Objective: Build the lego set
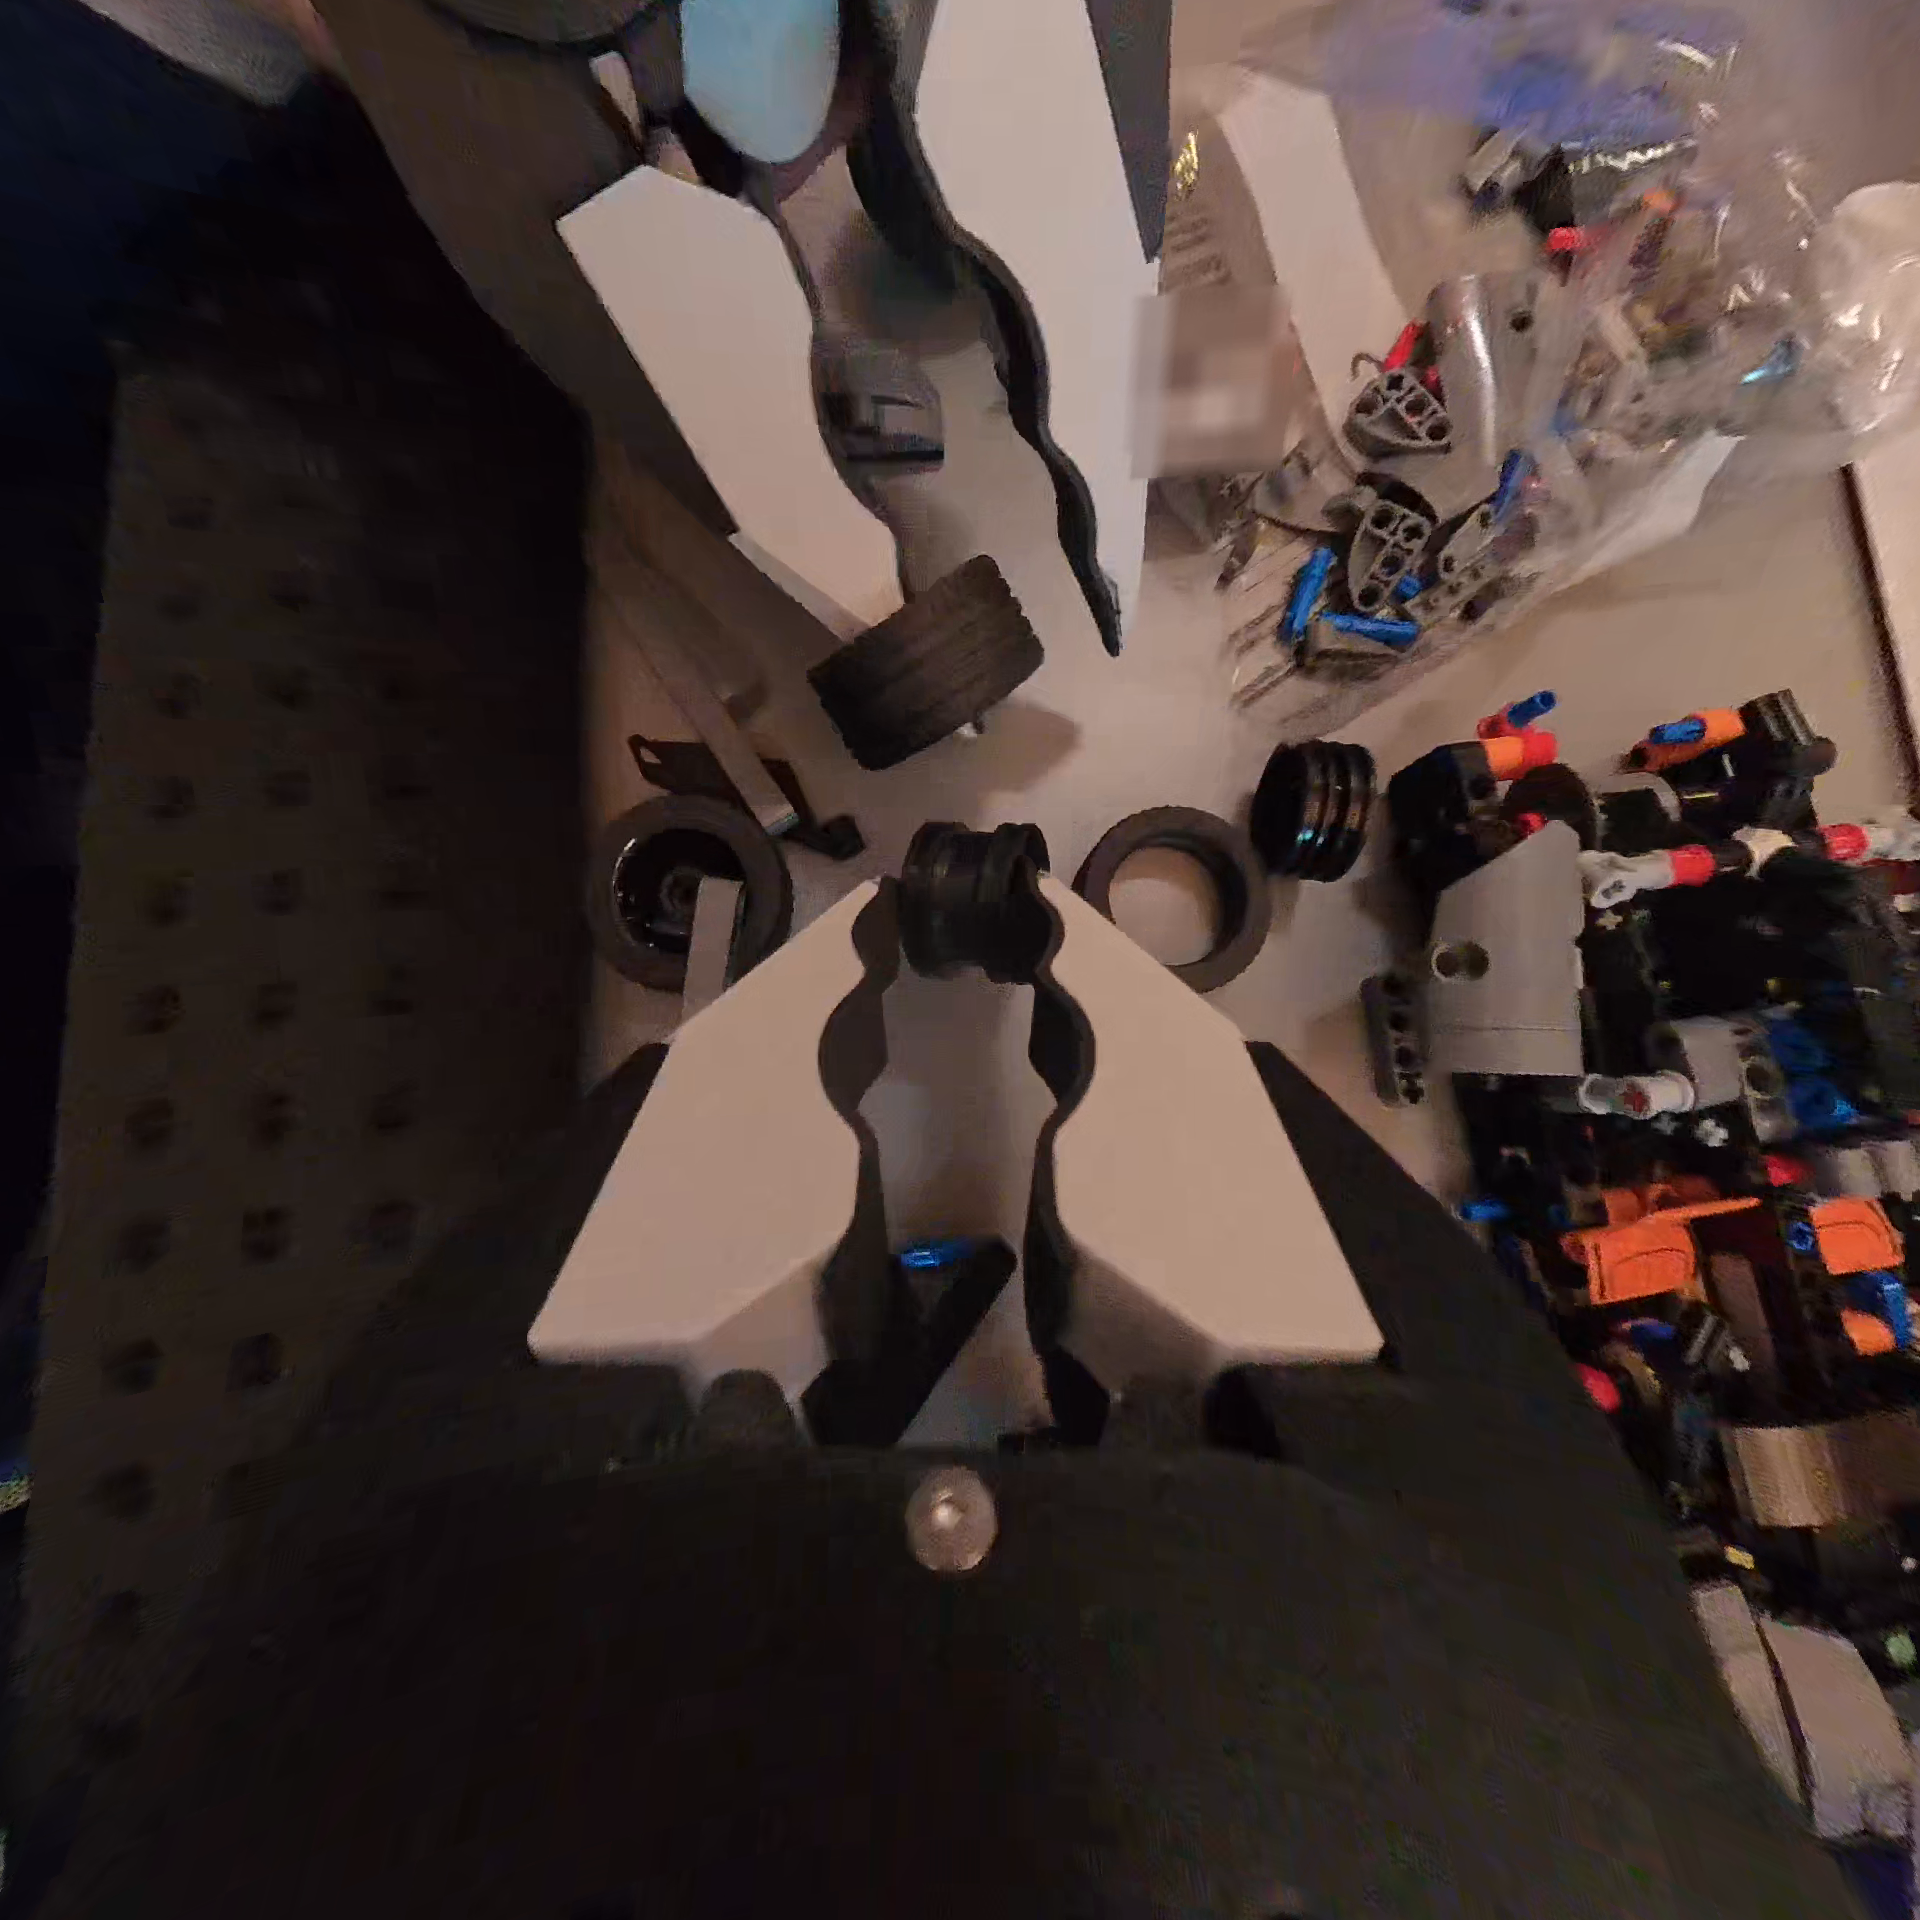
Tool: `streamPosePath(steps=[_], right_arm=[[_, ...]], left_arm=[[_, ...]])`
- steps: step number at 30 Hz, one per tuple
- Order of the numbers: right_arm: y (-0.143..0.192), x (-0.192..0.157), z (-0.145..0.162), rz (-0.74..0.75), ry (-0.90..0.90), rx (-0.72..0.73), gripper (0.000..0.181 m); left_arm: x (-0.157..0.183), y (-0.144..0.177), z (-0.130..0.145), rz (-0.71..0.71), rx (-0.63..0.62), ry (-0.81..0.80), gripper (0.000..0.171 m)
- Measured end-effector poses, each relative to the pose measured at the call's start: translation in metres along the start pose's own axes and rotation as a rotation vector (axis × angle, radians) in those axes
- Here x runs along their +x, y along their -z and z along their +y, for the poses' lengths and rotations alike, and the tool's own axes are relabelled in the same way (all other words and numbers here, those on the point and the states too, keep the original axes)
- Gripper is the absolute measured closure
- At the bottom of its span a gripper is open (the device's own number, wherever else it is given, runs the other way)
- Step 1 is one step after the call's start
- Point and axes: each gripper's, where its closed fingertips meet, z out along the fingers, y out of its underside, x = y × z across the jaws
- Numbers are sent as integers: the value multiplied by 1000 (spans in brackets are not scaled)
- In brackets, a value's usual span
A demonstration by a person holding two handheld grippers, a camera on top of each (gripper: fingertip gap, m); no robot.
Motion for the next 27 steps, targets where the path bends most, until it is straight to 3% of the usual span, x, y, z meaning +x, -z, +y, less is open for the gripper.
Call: streamPosePath(steps=[2,4,8,14,16,19,23,27], right_arm=[[-5,3,6,25,11,-50,153],[-4,6,6,28,-7,-37,149],[20,11,-15,23,-45,136,144],[57,39,-25,172,-82,314,154],[71,46,-25,215,-96,363,157],[79,30,-30,136,-78,433,158],[58,-9,-52,34,42,440,151],[7,-14,-48,73,87,255,147]], left_arm=[[-1,-2,1,-2,-4,14,137],[-6,0,-1,-13,18,51,120],[-13,4,0,-30,40,81,112],[-9,6,0,-18,34,59,121],[-8,8,-2,-26,34,46,136],[-9,10,-3,-19,48,59,142],[-10,9,-5,-28,57,57,133],[-7,9,-8,-18,71,55,124]])
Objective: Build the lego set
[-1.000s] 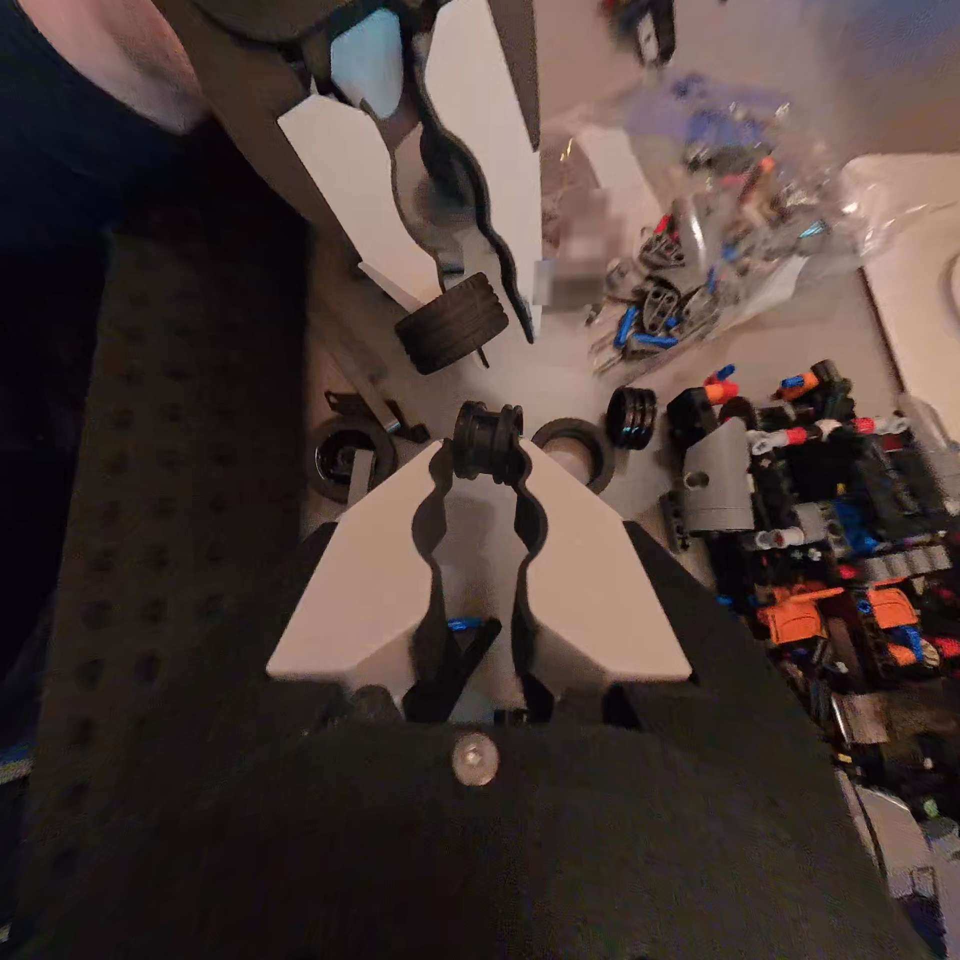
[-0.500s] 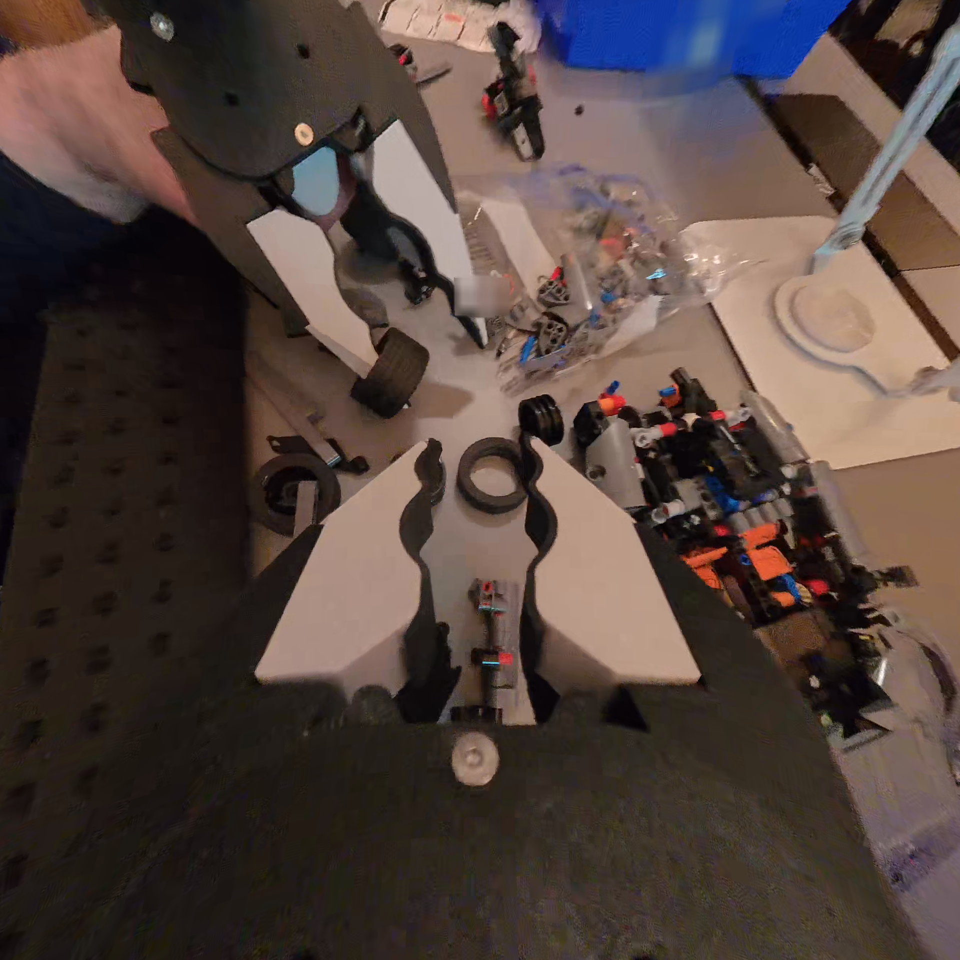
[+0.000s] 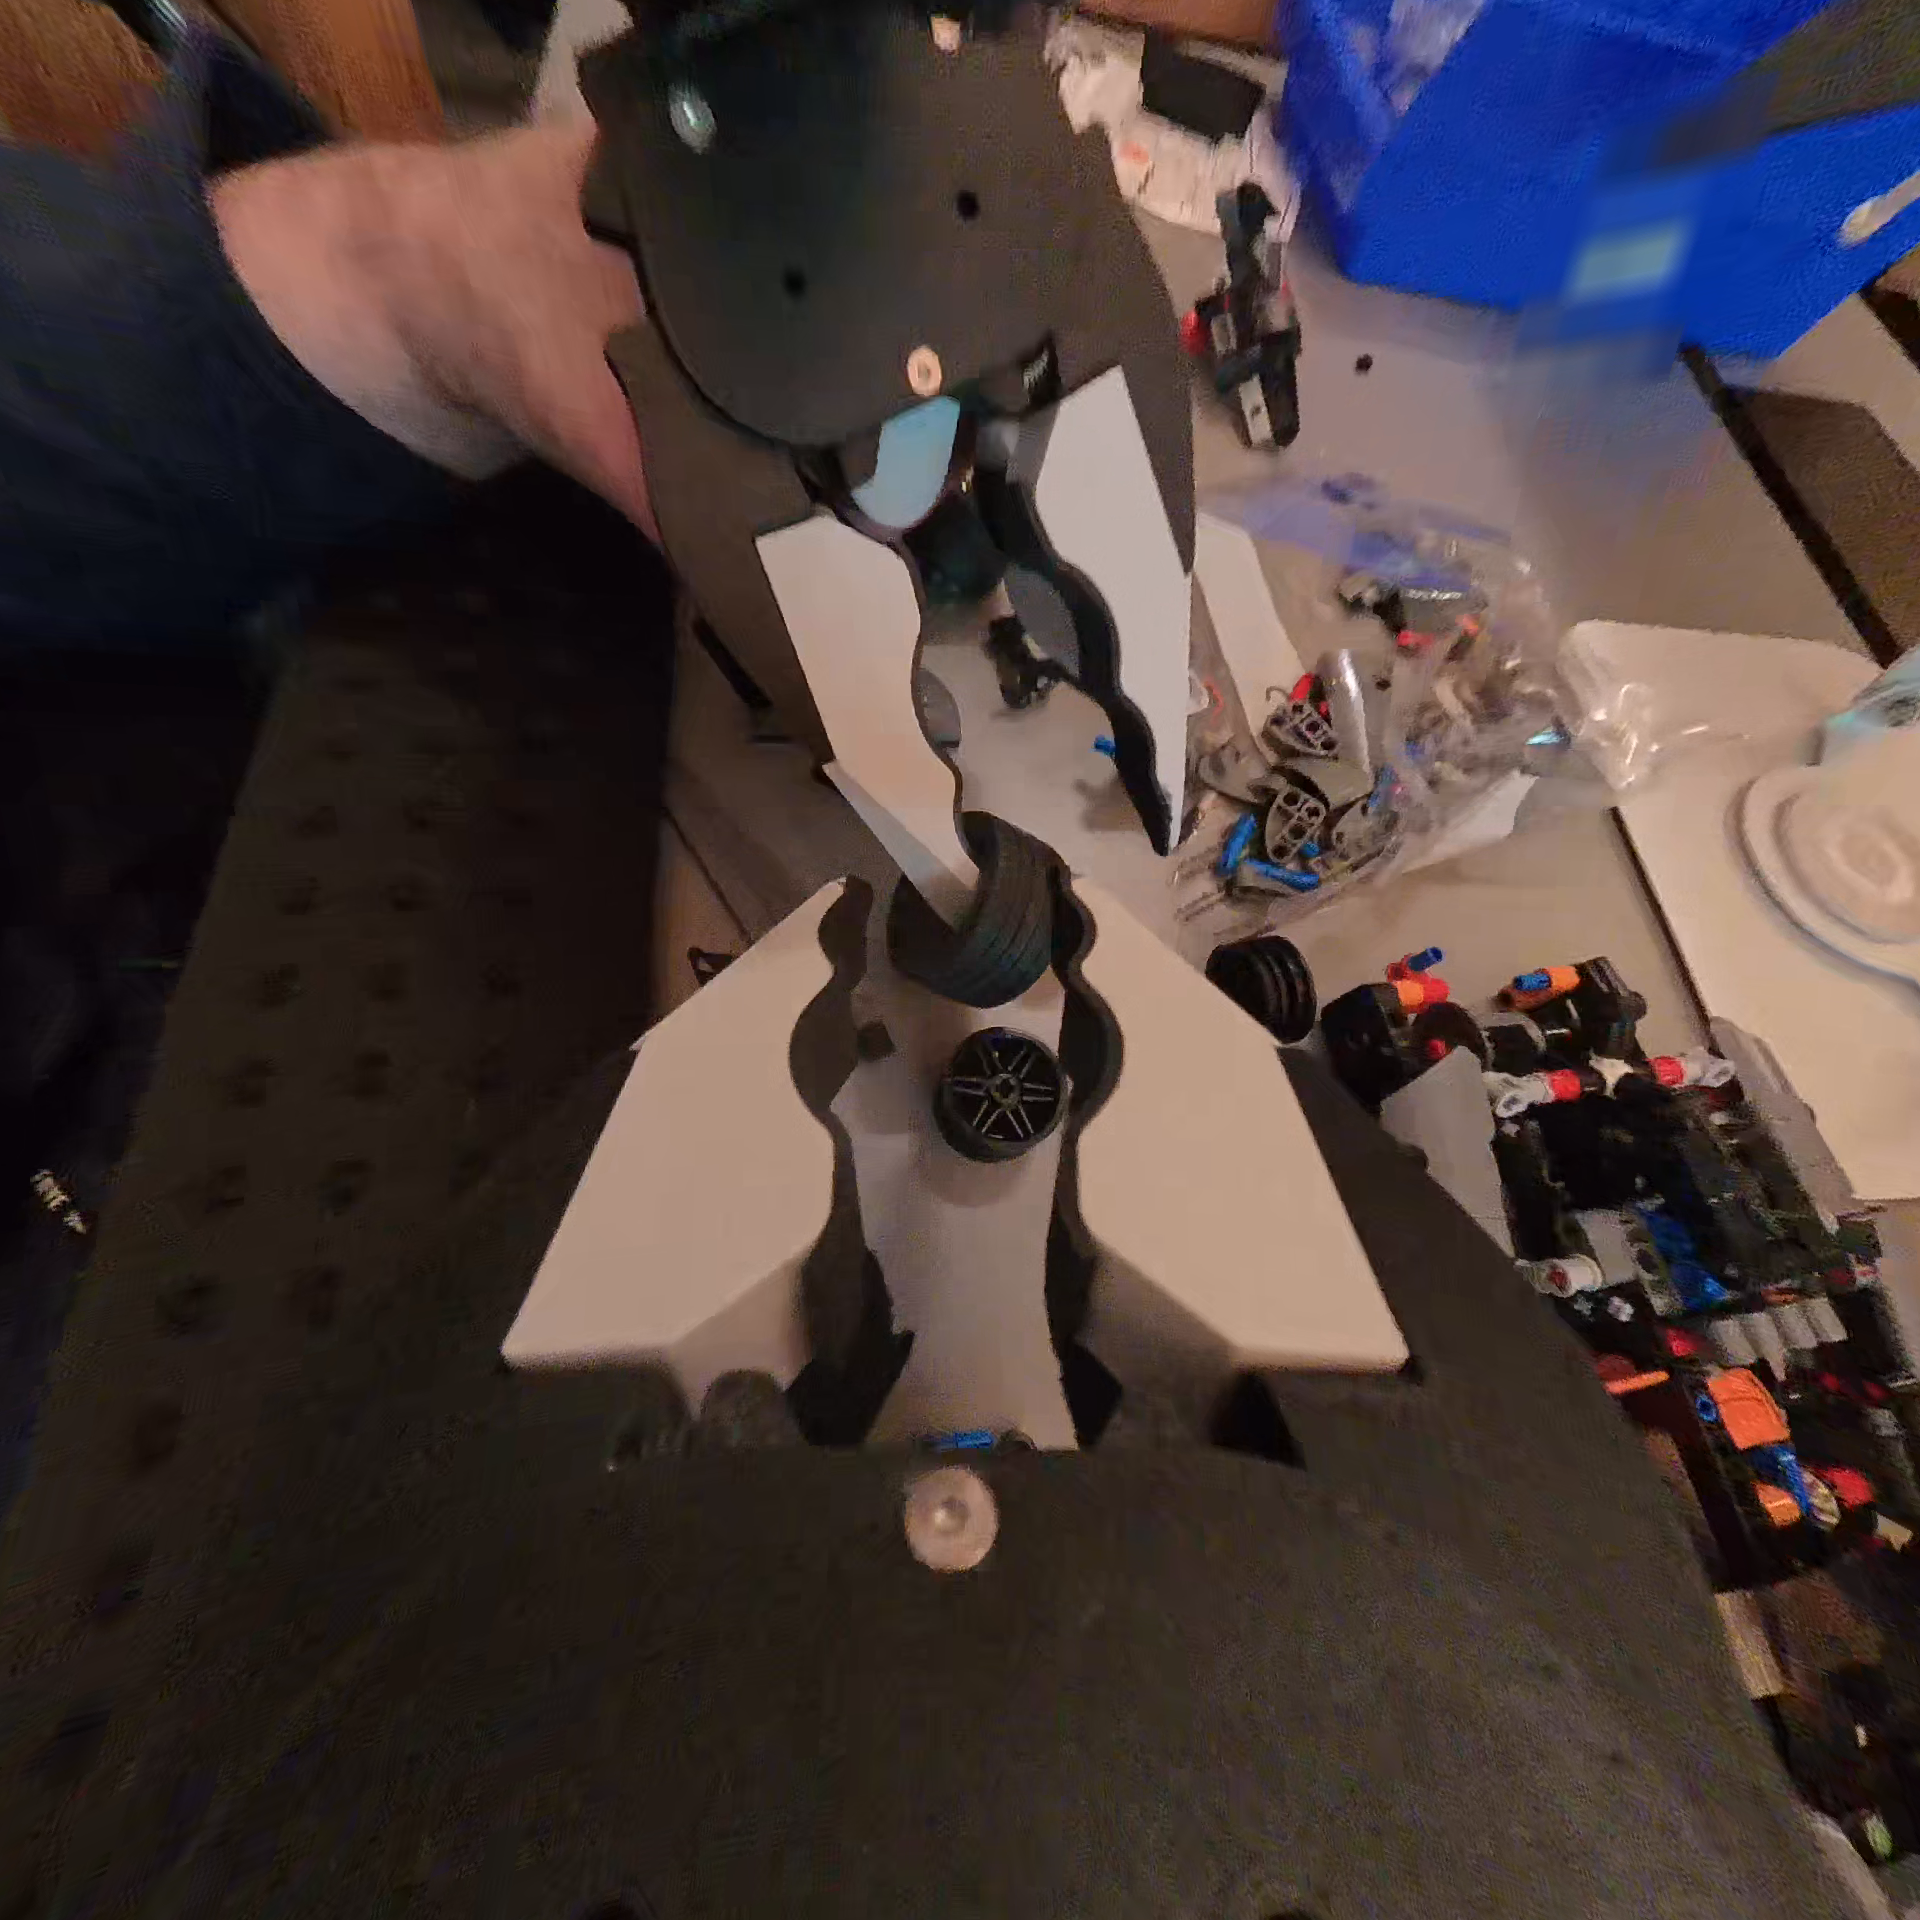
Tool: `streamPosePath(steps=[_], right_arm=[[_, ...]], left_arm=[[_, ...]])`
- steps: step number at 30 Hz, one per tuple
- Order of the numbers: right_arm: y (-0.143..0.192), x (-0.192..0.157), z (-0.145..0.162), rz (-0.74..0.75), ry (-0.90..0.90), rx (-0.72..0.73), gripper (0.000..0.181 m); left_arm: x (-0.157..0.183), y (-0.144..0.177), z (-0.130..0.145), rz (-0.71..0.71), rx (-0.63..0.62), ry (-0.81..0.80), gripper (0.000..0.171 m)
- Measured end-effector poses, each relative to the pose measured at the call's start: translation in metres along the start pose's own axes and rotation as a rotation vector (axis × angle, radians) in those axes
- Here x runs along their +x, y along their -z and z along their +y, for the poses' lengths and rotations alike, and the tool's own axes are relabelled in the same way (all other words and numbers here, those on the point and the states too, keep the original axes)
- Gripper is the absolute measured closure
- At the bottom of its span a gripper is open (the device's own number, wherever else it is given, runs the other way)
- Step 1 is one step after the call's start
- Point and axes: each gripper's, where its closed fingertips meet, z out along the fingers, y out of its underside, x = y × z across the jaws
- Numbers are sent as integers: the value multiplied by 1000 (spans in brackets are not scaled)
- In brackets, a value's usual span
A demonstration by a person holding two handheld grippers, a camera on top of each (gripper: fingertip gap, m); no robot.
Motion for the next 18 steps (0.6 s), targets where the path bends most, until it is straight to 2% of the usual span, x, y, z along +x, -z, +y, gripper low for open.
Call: streamPosePath(steps=[4,10,12,14,18], right_arm=[[-19,20,38,109,-17,-232,158],[-1,31,20,164,-65,-104,153],[21,44,11,249,-59,-41,150],[54,63,5,374,-48,9,149],[146,103,11,587,-136,59,147]], left_arm=[[-5,3,-2,-26,12,-1,121],[-12,19,-17,-46,144,28,121],[-16,27,-25,-48,212,53,124],[-23,31,-25,-73,229,75,125],[-28,36,-27,-93,257,87,134]])
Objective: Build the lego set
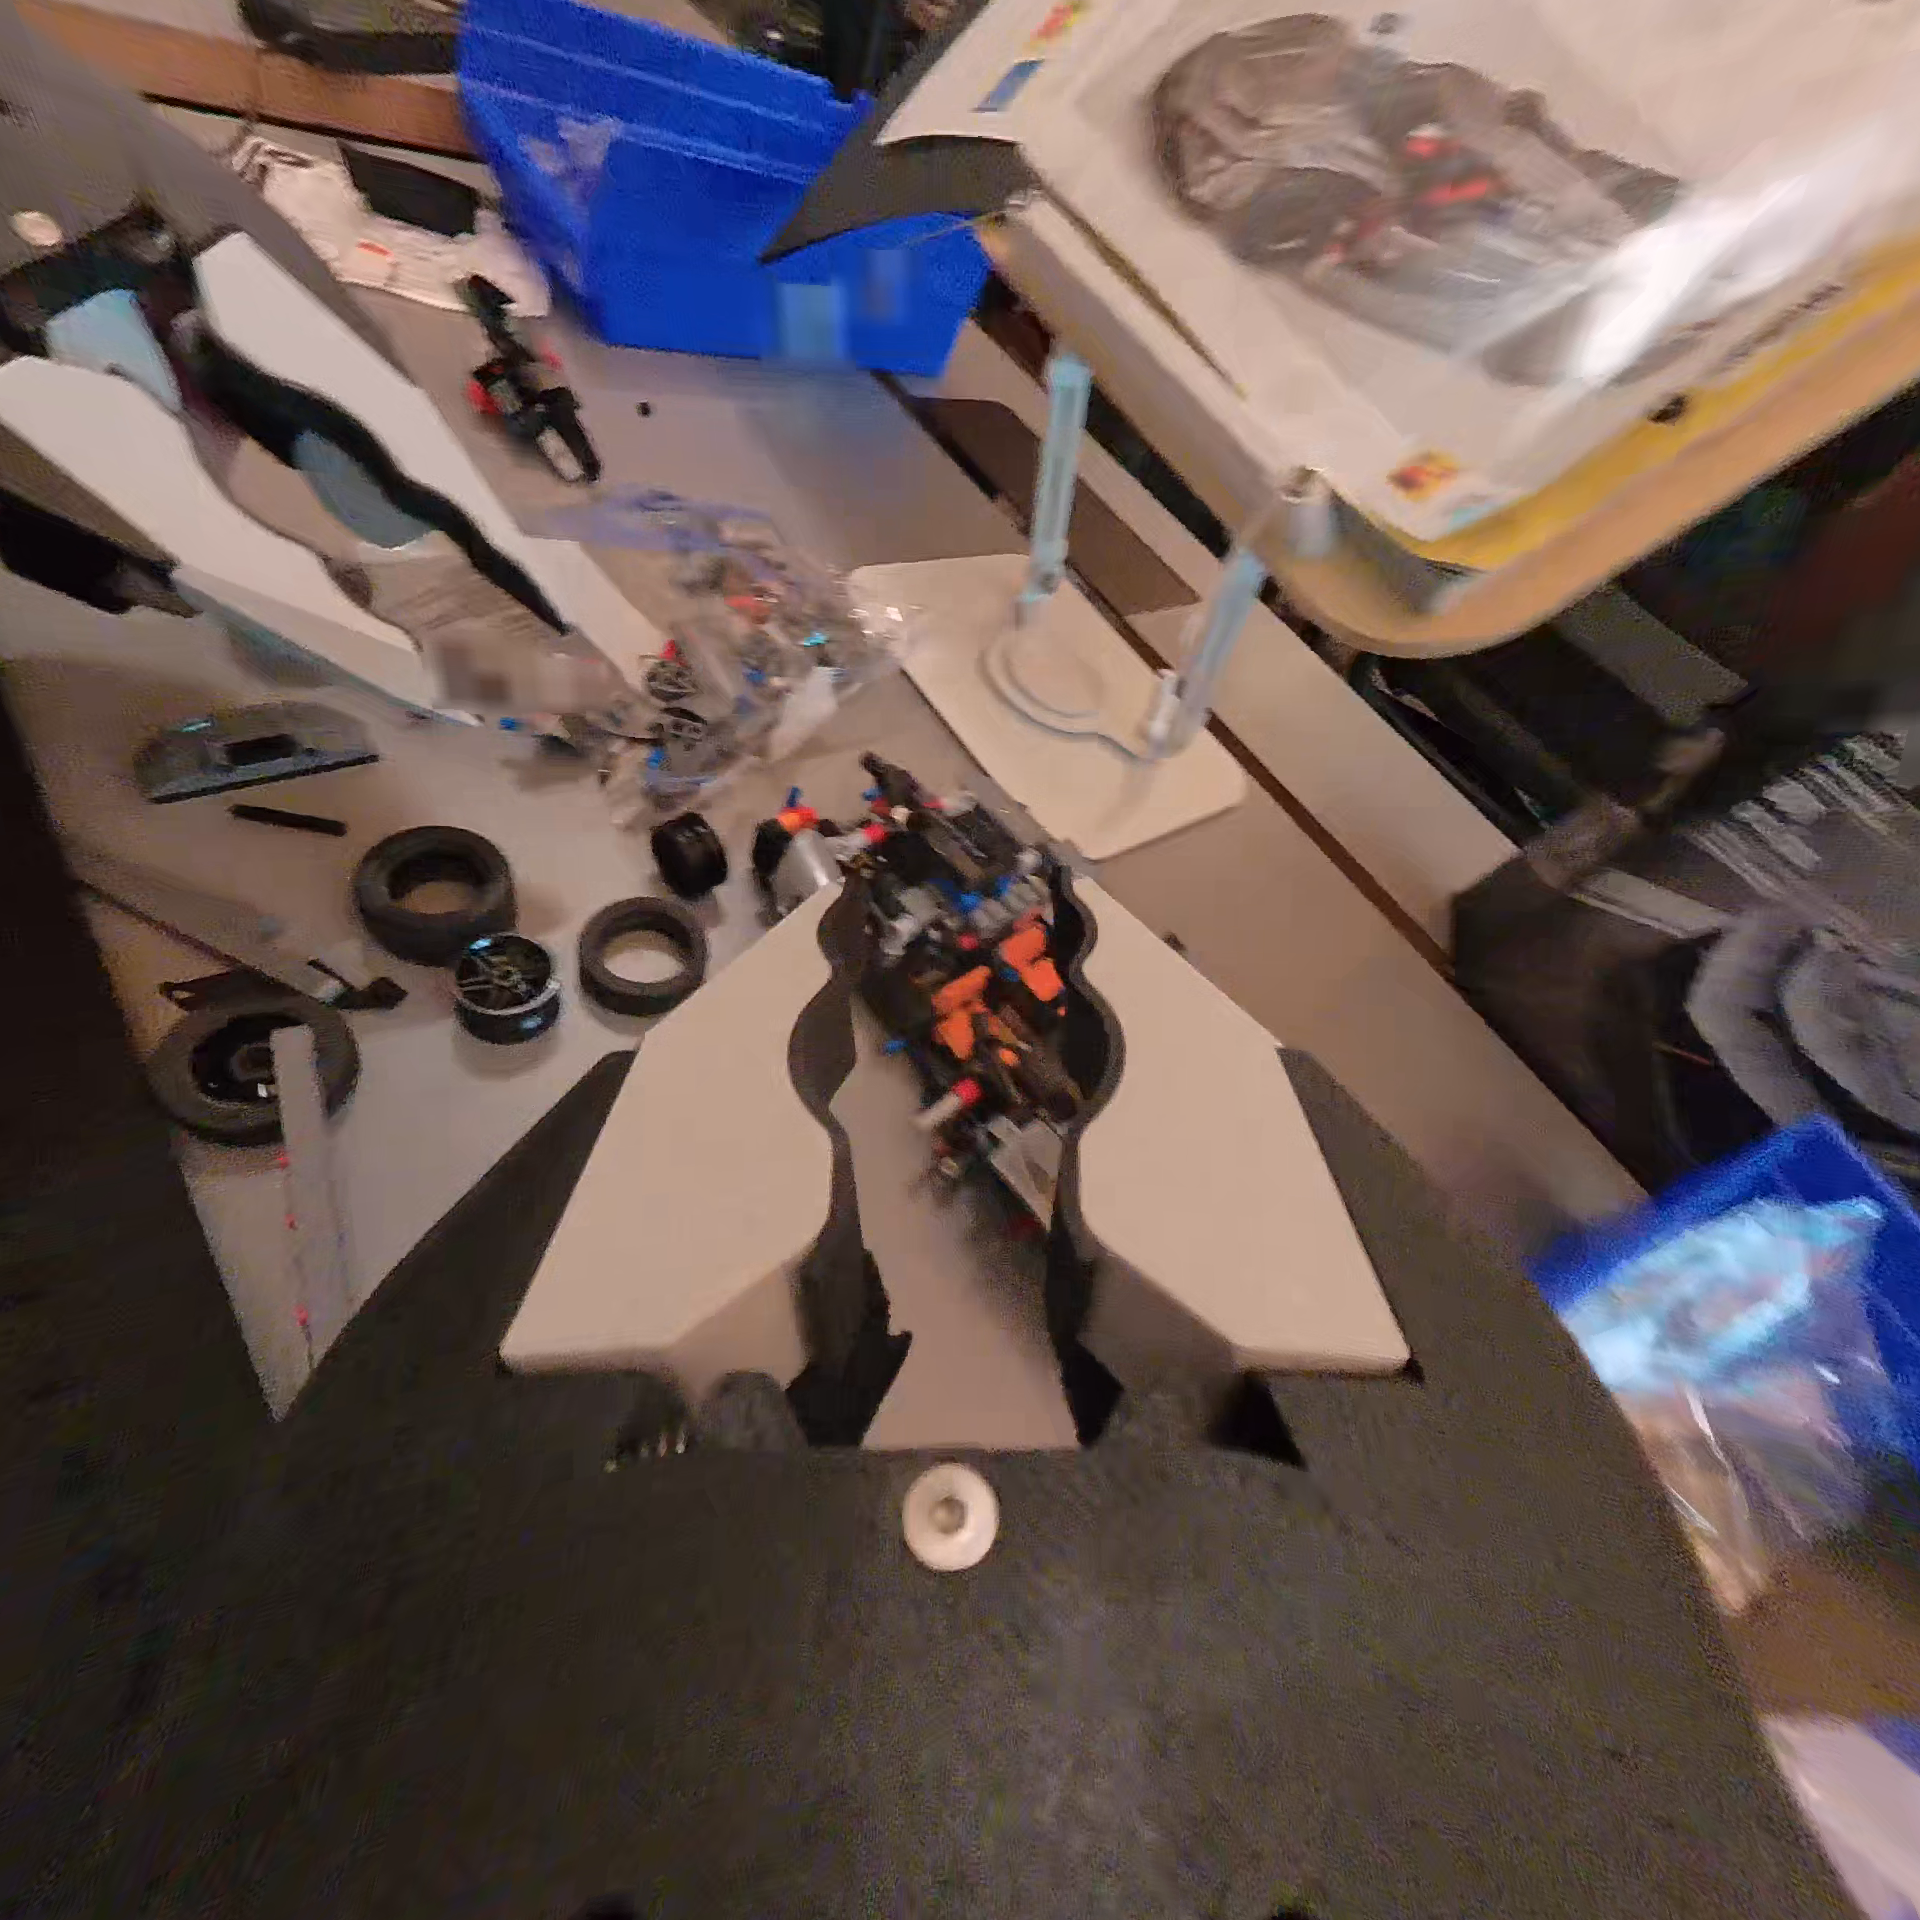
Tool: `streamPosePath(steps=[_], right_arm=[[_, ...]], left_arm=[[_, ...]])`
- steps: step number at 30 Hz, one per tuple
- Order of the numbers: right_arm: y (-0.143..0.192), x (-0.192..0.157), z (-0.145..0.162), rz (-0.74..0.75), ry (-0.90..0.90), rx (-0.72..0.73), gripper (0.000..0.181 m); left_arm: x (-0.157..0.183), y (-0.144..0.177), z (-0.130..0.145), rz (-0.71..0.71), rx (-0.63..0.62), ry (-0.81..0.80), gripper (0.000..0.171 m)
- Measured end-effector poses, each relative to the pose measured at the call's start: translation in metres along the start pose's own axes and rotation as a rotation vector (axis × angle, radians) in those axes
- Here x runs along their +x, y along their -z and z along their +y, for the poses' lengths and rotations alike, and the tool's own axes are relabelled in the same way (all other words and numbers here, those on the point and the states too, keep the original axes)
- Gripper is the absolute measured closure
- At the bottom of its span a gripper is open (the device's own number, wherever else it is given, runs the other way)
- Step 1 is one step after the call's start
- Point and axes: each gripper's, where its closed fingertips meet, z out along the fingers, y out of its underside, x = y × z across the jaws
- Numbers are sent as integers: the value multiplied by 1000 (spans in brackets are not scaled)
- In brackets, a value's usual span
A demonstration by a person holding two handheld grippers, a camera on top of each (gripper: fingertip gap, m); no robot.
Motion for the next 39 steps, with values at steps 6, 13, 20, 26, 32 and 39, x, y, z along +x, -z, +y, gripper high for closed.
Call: streamPosePath(steps=[6,13,20,26,32,39], right_arm=[[94,143,29,335,-46,-323,130],[154,226,168,373,-402,-881,122],[148,212,217,300,-387,-1018,164],[151,235,182,382,-315,-933,179],[161,255,138,391,-302,-814,181],[169,274,80,378,-247,-690,181]], left_arm=[[5,-3,-1,2,-13,-33,135],[4,-1,-3,8,5,-15,136],[10,-3,-5,37,10,-18,137],[12,-3,-6,50,15,-17,140],[15,-3,-7,68,22,-13,142],[17,-6,-6,82,12,-11,142]])
